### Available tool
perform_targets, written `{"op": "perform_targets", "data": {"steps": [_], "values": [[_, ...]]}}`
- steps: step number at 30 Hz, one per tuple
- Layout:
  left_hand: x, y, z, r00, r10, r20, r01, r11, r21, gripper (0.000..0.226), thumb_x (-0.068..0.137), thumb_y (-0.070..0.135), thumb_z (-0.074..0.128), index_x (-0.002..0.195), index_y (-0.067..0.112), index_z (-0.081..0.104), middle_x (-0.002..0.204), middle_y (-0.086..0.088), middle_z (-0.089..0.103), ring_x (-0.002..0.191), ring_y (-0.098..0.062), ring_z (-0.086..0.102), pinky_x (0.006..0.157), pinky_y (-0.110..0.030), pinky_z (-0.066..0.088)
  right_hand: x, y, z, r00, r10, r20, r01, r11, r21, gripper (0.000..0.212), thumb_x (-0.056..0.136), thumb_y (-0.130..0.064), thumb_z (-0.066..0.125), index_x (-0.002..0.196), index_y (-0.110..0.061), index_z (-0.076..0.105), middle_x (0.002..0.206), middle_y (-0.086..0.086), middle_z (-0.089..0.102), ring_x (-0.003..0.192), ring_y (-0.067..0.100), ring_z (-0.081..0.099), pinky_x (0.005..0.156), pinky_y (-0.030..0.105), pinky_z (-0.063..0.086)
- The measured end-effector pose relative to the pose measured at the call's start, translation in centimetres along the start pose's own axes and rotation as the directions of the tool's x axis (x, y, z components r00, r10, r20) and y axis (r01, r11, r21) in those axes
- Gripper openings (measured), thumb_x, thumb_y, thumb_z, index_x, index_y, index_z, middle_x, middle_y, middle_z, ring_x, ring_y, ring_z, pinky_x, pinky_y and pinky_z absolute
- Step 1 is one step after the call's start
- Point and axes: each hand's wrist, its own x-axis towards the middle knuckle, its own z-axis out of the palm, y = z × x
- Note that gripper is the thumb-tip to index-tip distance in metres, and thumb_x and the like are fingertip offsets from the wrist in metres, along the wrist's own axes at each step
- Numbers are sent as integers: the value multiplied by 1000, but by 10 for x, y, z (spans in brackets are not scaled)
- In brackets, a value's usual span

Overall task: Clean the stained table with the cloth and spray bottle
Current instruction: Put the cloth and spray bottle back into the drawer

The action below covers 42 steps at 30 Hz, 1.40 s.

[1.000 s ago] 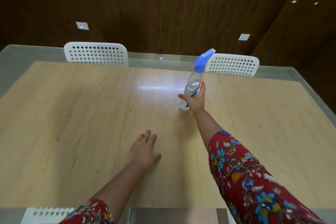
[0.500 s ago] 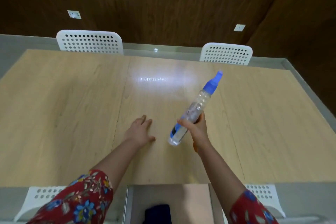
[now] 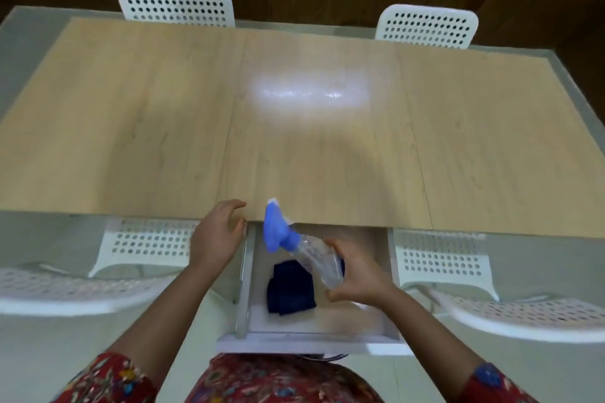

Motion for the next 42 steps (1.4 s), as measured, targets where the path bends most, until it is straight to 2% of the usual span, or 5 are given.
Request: {"op": "perform_targets", "data": {"steps": [9,24,34,38,42], "values": [[-20,-23,5,983,75,166,-122,946,300,49,92,26,60,140,18,50,149,-3,44,131,-22,48,102,-40,40,16,16,50,956,292,-32,-285,897,-338,72,64,-46,74,125,-24,43,115,5,51,100,24,57,73,30,46],[-19,-19,17,982,38,183,-112,903,414,53,94,36,54,142,22,40,149,0,37,132,-19,42,108,-46,34,45,26,83,568,800,-194,-785,598,165,107,65,-65,72,145,-15,21,135,15,40,123,33,41,101,50,37],[-25,-21,16,977,52,207,-139,891,431,61,91,31,58,147,23,33,155,0,28,140,-19,31,113,-49,27,33,32,82,680,724,-119,-706,690,161,110,75,-74,59,153,-14,9,148,11,27,133,33,34,102,47,38],[-26,-23,16,980,68,188,-142,901,411,61,88,28,62,144,21,37,153,-3,32,135,-24,39,111,-52,30,-13,19,72,870,447,-211,-324,838,439,53,86,-36,70,132,-19,50,117,4,58,110,23,59,88,32,49],[-27,-22,16,981,67,181,-139,896,422,61,88,26,63,143,20,38,153,-5,33,134,-26,40,111,-52,29,-87,3,63,974,196,118,-223,705,674,18,98,-21,54,100,-13,70,92,2,73,84,12,68,74,21,50]]}}
